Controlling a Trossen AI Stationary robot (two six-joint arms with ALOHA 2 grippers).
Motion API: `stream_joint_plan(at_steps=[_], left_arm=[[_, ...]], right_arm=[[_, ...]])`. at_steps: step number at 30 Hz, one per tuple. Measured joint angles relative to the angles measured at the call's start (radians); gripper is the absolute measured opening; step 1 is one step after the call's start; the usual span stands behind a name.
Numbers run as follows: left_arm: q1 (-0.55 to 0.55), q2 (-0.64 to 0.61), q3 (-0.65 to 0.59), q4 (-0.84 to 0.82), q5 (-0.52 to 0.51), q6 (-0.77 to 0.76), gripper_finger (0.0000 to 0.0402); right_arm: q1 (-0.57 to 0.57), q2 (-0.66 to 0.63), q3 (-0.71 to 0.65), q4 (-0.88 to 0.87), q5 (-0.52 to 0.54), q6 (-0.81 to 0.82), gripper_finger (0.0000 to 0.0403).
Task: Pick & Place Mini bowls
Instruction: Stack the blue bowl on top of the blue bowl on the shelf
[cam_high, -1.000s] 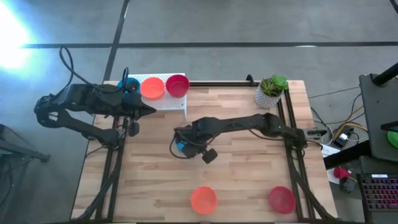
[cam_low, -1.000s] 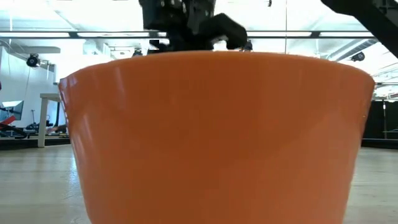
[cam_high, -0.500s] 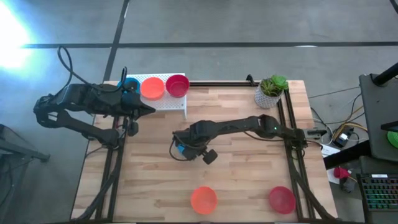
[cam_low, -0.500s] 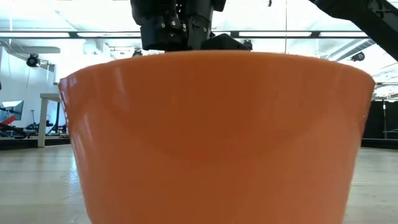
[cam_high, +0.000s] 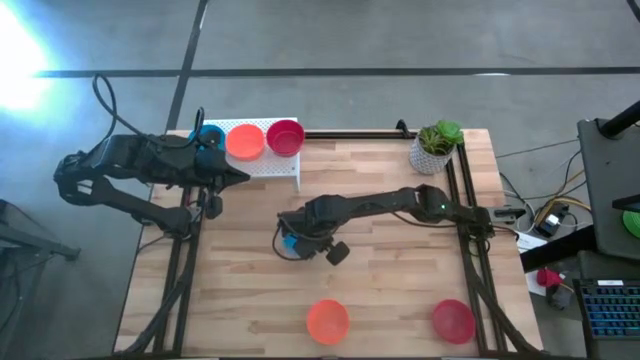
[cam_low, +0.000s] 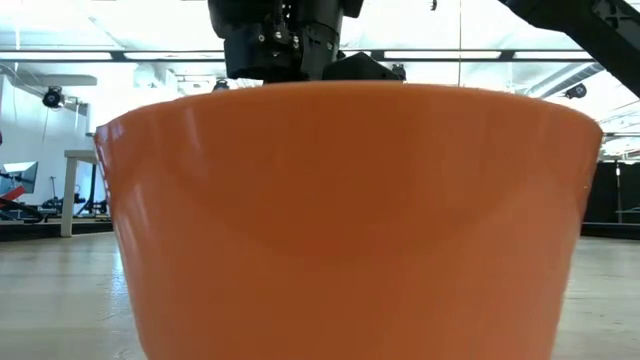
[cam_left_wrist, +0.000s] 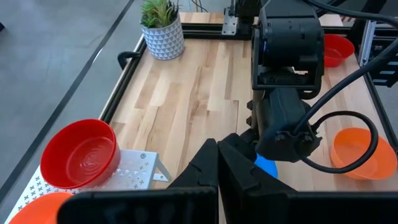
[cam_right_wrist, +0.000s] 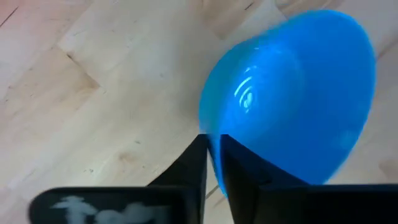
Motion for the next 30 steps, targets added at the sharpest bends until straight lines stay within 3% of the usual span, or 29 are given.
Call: stream_joint_plan(at_steps=[8, 13, 20, 30], left_arm=[[0.0, 0.0, 0.0, 0.0, 0.0, 0.0, 0.0], [0.0, 0.0, 0.0, -0.001, 0.0, -0.001, 0.0], [0.0, 0.0, 0.0, -0.078, 0.0, -0.097, 0.0], [-0.001, 0.034, -0.065, -0.147, 0.001, -0.215, 0.0]], right_arm=[[0.001, 0.0, -0.001, 0.002, 0.0, -0.001, 0.0107], [0.001, -0.011, -0.001, -0.012, 0.002, 0.035, 0.0124], [-0.002, -0.069, 0.056, -0.137, 0.002, 0.191, 0.0107], [-0.001, -0.231, 0.076, -0.133, 0.016, 0.431, 0.0048]])
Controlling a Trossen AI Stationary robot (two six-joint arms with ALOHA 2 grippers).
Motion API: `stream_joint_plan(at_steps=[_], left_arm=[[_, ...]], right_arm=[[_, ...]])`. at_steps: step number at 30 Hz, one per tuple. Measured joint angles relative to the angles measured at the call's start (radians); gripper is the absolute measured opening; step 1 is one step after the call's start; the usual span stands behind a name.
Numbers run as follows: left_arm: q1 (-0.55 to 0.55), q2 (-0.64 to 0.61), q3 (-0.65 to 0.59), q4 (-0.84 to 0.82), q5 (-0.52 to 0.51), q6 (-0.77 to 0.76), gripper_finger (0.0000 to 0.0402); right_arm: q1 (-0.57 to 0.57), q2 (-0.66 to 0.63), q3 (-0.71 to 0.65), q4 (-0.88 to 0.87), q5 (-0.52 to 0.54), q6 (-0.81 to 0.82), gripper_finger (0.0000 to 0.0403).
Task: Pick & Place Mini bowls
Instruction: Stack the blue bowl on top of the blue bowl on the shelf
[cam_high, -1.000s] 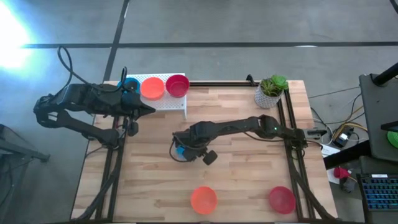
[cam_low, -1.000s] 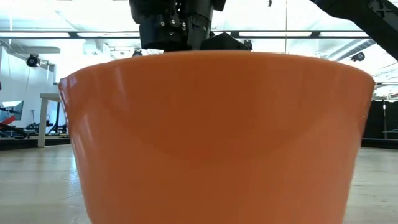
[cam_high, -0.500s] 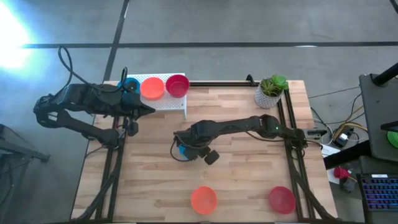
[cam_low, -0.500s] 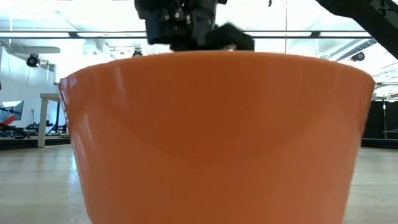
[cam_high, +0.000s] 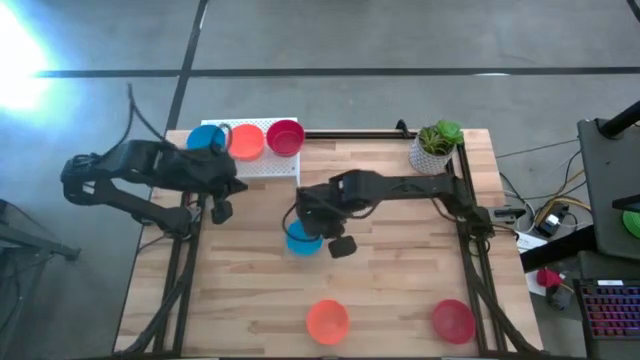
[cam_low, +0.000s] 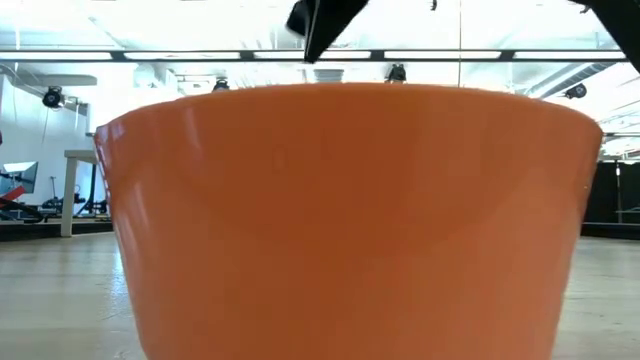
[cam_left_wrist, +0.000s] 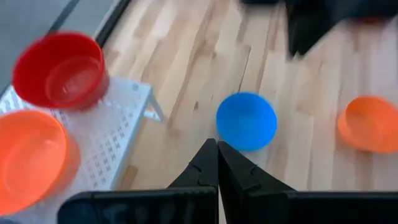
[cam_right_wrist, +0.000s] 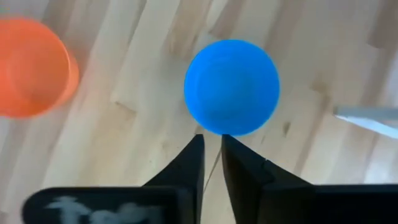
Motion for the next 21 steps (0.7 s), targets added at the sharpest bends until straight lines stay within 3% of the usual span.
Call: stream_joint_plan(at_steps=[5, 16, 21], left_arm=[[0.0, 0.01, -0.087, 0.003, 0.006, -0.046, 0.0], [0.001, 0.028, -0.209, 0.051, 0.018, -0.229, 0.0], [0.001, 0.05, -0.232, 0.111, 0.023, -0.253, 0.0024]], right_arm=[[0.007, -0.083, -0.002, 0.0, 0.029, 0.092, 0.0012], [0.035, -0.256, -0.005, 0.002, 0.077, 0.088, 0.0008], [0.035, -0.328, -0.009, -0.002, 0.076, 0.045, 0.0008]])
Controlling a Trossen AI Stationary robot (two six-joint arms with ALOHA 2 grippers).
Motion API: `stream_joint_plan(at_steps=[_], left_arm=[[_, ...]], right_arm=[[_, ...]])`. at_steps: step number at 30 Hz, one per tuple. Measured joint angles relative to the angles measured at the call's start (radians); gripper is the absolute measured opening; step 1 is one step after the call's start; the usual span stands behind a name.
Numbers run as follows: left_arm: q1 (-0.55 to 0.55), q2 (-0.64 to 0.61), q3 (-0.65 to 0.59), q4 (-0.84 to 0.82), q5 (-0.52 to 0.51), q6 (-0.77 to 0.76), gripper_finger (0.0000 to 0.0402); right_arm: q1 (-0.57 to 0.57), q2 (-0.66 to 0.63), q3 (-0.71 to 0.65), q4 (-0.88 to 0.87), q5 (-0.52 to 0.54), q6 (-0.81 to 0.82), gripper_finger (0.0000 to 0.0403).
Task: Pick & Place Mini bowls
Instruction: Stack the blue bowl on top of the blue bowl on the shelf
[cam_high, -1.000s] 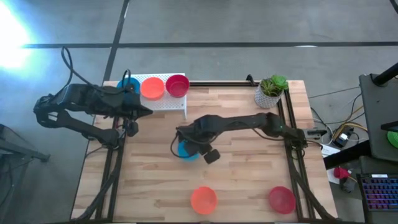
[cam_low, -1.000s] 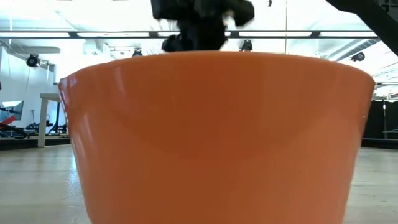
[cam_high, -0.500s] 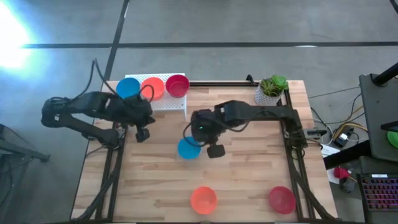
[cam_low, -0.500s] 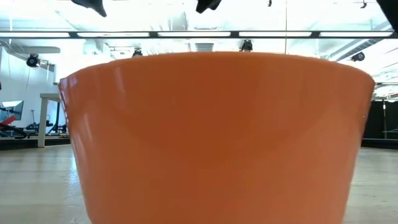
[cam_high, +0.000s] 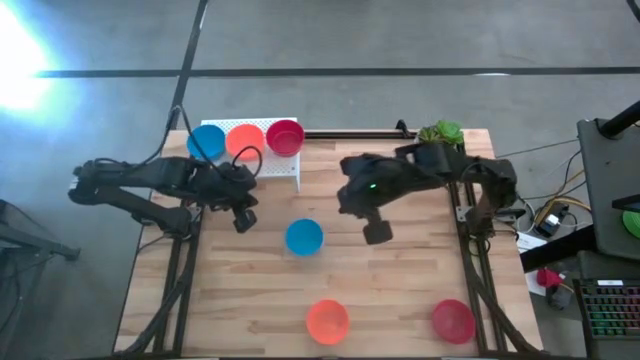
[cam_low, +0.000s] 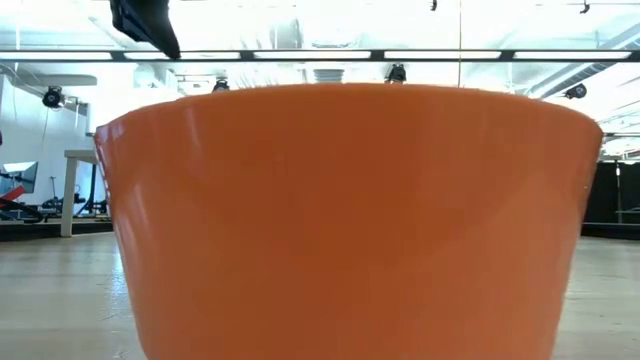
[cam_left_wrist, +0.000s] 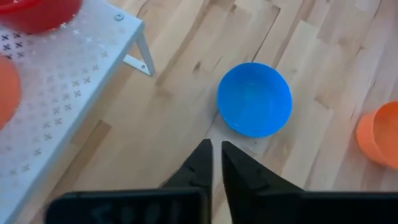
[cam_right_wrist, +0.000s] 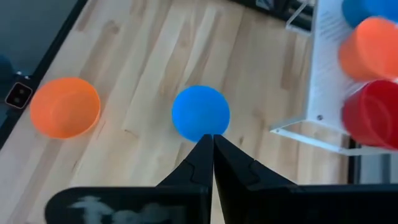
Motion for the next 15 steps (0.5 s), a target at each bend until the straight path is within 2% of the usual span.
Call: stream_joint_plan(at_steps=[3, 8, 15], left_arm=[[0.002, 0.026, 0.0, 0.018, 0.001, -0.035, 0.0054], [0.008, 0.095, 0.0, 0.022, 0.0, -0.177, 0.01], [0.009, 0.238, 0.0, 0.049, 0.0, -0.269, 0.011]], right_arm=[[0.0, -0.041, -0.002, -0.003, -0.002, -0.027, 0.0008], [0.0, -0.101, -0.002, -0.031, -0.002, -0.039, 0.0008], [0.0, -0.158, -0.002, -0.048, -0.003, -0.072, 0.0008]])
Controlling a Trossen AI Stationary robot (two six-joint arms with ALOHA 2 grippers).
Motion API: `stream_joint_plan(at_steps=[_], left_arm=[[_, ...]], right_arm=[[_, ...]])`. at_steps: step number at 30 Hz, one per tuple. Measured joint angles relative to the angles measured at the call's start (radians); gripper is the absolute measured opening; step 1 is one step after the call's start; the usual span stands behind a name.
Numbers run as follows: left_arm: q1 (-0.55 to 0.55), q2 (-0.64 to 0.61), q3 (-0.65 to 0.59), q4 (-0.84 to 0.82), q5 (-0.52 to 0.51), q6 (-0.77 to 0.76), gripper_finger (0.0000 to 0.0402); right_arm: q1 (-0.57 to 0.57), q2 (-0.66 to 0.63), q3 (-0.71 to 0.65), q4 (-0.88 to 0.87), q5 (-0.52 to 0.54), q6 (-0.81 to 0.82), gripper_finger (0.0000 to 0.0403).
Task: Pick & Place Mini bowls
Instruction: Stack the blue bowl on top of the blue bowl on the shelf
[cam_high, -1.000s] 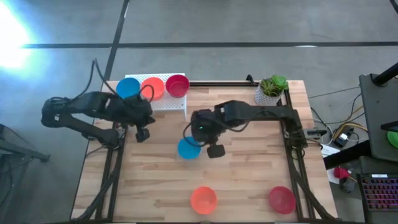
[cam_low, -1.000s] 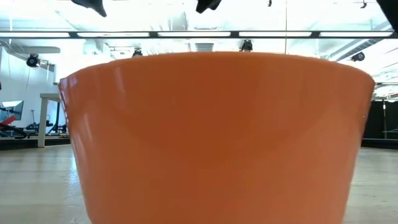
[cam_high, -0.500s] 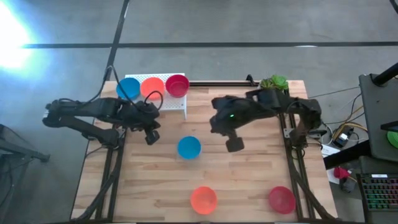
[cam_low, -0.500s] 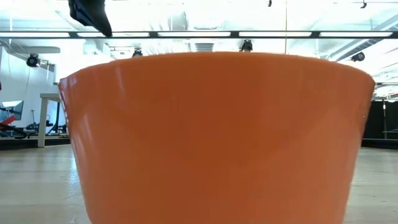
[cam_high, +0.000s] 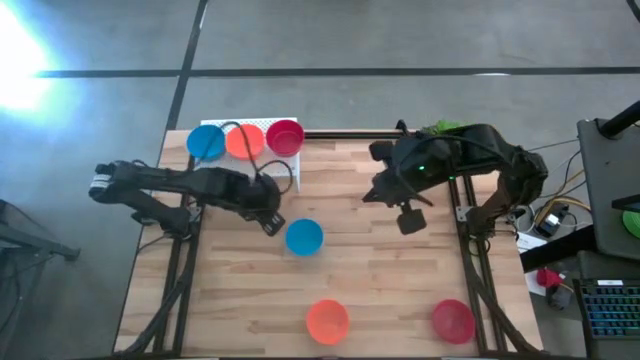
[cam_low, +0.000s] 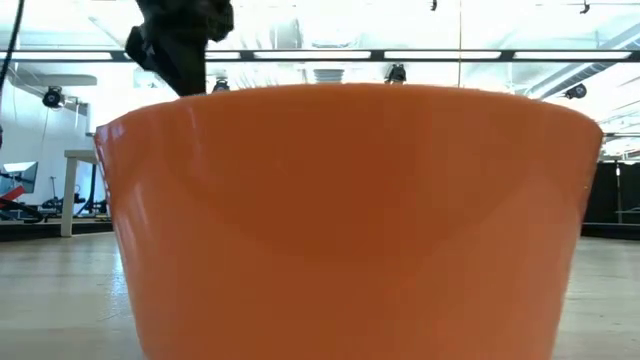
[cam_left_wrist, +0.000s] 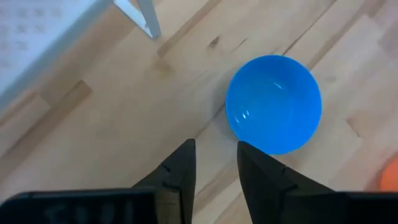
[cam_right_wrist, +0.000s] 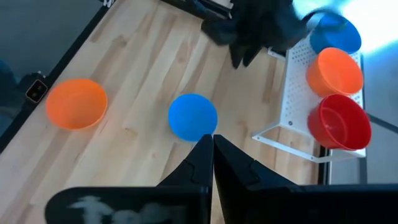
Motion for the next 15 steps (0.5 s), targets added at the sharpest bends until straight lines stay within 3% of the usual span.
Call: stream_joint_plan(at_steps=[6, 15], left_arm=[[0.007, 0.111, 0.0, 0.037, 0.002, -0.098, 0.011], [0.015, 0.243, 0.0, 0.173, 0.039, -0.125, 0.011]], right_arm=[[0.0, -0.031, 0.0, -0.017, -0.001, -0.012, 0.0008], [0.0, -0.05, 0.0, -0.045, -0.003, -0.02, 0.0008]])
